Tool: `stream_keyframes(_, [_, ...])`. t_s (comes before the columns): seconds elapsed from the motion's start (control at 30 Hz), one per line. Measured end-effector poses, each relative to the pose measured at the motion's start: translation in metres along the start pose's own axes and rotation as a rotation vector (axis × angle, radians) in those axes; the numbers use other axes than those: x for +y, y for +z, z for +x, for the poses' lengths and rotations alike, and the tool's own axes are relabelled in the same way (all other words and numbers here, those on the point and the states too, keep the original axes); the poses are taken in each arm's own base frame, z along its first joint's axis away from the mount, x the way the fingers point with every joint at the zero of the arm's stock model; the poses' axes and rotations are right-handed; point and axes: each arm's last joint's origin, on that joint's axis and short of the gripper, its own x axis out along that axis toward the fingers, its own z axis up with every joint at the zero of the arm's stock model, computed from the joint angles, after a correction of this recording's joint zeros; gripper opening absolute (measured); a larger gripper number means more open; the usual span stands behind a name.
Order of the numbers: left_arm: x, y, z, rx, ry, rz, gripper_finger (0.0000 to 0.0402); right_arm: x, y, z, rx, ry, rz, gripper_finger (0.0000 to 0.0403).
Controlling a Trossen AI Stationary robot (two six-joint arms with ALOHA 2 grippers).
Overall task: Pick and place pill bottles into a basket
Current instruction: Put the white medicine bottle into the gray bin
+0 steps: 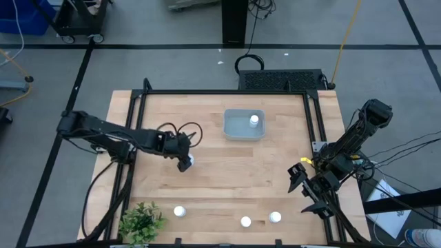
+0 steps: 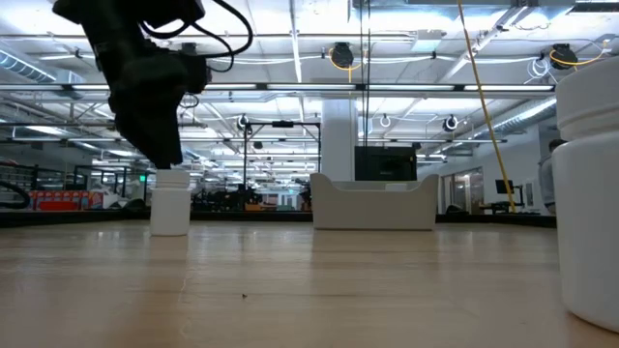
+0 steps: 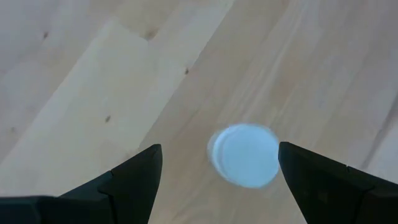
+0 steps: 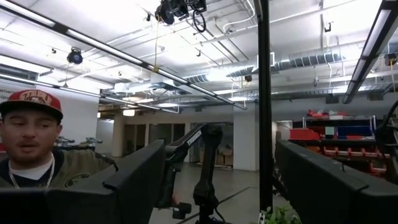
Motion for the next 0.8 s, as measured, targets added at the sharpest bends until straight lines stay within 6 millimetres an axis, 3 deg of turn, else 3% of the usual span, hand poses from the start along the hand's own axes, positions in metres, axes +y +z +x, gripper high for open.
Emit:
stream_keyframes(0.4, [-0.0065,0.0015,0.0090,0.003,-0.032,0.010,0.0328,0.0000,0.0000,0.0001,0.001,-0.002,0.001,0.0295])
stream_keyframes(0.8, [0.0018,0.0028,0.0085,0.023,0.003,0.021,0.0328,0.0000,-0.0005,0.0002,0.006,-0.003,0.007,0.0295])
